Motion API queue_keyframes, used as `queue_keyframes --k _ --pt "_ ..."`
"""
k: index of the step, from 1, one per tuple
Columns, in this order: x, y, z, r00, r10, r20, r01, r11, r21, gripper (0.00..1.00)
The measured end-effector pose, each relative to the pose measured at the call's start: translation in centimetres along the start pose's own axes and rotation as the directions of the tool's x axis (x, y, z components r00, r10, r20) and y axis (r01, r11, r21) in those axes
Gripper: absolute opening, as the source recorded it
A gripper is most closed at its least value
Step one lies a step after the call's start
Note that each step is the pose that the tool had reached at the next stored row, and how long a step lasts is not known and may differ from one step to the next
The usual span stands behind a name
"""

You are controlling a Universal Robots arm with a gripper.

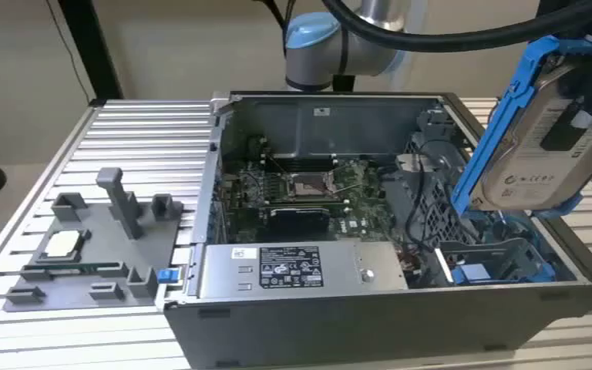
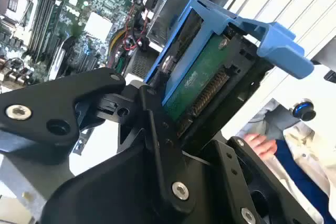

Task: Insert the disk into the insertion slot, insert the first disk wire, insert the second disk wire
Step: 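Insert the disk into the insertion slot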

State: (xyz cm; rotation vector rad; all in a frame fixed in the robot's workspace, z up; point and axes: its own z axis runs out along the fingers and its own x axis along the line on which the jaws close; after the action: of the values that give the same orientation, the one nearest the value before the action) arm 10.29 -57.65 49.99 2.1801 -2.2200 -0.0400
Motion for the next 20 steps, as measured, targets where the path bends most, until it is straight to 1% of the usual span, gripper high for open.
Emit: queue_keyframes --k 12,14,15,20 --pt "0.00 0.00 0.00 1.0000 0.000 0.0000 0.000 1.0000 0.0000 0.00" --pt "0.00 0.00 0.06 1.0000 0.000 0.0013 0.000 1.0000 0.0000 0.00" --pt "0.00 0.00 0.11 1.0000 0.000 0.0046 0.000 1.0000 -0.0001 0.00" --pt "0.21 -0.23 0.44 0.9996 -0.001 0.0280 0.001 1.0000 -0.0005 0.00"
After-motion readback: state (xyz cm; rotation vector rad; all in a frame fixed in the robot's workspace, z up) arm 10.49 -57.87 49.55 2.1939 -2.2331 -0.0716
